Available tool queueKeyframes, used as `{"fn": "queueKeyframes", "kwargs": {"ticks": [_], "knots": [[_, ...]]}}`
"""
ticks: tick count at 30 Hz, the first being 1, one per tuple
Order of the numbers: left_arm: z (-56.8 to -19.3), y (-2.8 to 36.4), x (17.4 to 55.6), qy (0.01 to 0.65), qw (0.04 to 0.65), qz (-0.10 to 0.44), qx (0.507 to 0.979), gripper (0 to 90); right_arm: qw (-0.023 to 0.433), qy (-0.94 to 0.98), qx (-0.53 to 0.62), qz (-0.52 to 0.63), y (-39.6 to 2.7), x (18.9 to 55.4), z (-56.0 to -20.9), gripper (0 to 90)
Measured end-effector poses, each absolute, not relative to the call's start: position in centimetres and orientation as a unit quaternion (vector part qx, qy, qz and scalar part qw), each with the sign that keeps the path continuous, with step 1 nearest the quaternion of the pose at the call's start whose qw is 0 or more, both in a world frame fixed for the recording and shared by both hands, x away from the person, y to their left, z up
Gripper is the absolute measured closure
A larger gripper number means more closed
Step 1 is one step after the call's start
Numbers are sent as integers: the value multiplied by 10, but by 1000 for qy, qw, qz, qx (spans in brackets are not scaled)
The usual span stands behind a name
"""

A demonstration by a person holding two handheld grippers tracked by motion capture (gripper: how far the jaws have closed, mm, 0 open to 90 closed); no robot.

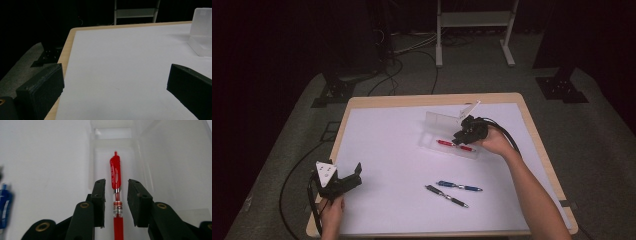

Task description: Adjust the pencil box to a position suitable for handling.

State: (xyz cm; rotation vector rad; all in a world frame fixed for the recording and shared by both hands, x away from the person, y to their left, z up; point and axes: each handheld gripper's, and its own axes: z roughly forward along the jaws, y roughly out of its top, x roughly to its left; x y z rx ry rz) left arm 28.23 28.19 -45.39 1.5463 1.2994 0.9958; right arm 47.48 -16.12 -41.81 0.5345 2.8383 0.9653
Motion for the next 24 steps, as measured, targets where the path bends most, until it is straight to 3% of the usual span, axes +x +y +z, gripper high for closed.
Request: {"fn": "queueKeyframes", "kwargs": {"ticks": [7,24], "knots": [[-454,282,282,521,429,400,619,4,42,926,164,338,-167,446,-410,605],[-453,281,281,523,429,401,618,4,29,922,141,358,-174,388,-414,567]]}}
